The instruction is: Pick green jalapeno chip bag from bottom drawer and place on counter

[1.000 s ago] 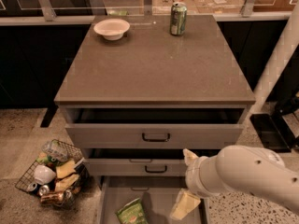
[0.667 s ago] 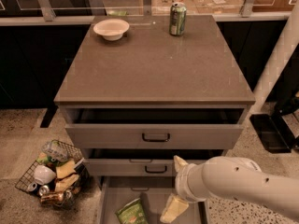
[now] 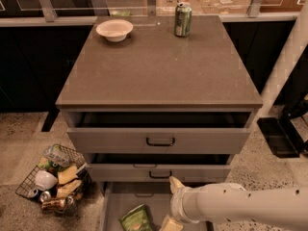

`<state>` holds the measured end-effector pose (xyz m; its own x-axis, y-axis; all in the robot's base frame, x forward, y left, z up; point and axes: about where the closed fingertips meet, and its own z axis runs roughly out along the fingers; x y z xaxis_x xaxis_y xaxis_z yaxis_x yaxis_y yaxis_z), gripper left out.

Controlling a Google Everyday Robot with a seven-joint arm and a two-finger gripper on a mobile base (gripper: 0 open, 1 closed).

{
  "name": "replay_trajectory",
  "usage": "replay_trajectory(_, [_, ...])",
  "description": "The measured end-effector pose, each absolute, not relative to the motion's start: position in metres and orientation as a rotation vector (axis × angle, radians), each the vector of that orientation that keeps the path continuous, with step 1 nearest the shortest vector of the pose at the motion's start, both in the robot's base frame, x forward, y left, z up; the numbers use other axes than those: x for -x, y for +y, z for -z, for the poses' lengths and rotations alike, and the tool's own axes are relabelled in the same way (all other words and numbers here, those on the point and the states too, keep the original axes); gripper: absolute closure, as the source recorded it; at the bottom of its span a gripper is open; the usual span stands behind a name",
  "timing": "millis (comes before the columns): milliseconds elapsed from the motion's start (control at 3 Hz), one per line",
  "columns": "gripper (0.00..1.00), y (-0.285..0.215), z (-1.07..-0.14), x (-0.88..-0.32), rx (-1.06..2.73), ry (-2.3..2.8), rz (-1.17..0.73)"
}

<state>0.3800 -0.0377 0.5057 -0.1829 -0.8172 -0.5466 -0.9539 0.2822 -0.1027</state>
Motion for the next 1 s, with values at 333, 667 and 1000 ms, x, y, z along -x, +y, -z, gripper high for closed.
replay_trajectory(333, [0.0,-0.038,-0.506,-0.38,1.584,2.053,-0.358])
replay_trajectory(667, [0.0,-0.03,-0.495,-0.384,1.556,2.025,-0.385])
replay_trajectory(1000, [0.0,-0.028,-0.463,-0.39,1.497,1.993,-0.418])
